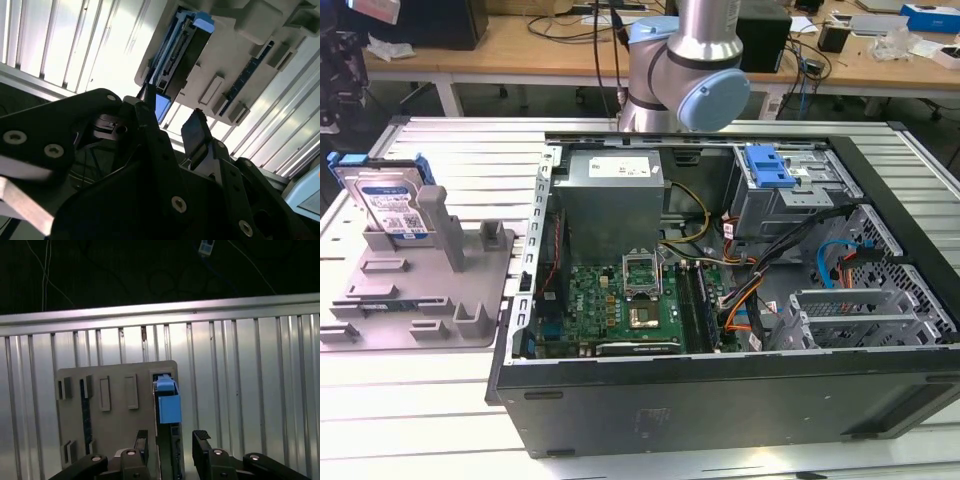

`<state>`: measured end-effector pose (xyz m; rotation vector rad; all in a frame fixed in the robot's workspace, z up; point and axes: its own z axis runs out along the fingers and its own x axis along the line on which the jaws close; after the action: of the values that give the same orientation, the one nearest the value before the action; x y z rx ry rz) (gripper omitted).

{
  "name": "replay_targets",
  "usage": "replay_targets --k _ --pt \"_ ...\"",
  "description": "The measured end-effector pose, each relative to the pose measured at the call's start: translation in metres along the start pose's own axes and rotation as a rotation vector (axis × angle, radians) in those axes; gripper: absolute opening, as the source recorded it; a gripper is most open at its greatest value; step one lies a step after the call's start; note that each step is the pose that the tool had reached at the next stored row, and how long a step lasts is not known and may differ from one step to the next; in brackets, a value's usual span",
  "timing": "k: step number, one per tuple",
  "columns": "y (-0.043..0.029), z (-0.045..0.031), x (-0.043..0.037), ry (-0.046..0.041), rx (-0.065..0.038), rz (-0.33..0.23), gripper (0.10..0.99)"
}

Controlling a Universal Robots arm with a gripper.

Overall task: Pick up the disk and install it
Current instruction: 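Pick up the disk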

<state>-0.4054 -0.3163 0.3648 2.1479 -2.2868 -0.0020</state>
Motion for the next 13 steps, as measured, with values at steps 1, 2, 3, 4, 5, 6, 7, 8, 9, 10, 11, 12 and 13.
replay_targets --k 1,2,3,4,5,6,7,8,9,10,11,12,13 --pt "0.0006 0.0006 0.0 0.0 0.0 -0.006 0.482" --pt "0.0013 0.0012 -0.0001 0.0 0.0 -0.014 0.482" --pt "0.0019 0.0018 -0.0001 0.0001 0.0 -0.021 0.482" --pt "0.0026 0.0025 -0.0002 0.0001 0.0 -0.029 0.482" --pt "0.0032 0.0031 -0.0003 0.0 0.0 -0.037 0.482" --pt "0.004 0.0042 -0.0005 -0.0002 0.0 -0.048 0.482" --pt "0.0053 0.0053 -0.0009 -0.0002 0.0 -0.06 0.482" --pt "0.0076 0.0068 -0.0009 -0.0002 0.0 -0.074 0.482" --pt "0.0097 0.0087 -0.0008 -0.0001 0.0 -0.088 0.482" --pt "0.0112 0.0103 -0.0007 -0.0001 0.0 -0.1 0.482" --pt "0.0117 0.011 -0.0006 -0.0001 0.0 -0.105 0.482" --pt "0.0119 0.0122 -0.0006 0.0 0.0 -0.107 0.482" --pt "0.012 0.0132 -0.0006 0.0 0.0 -0.107 0.482"
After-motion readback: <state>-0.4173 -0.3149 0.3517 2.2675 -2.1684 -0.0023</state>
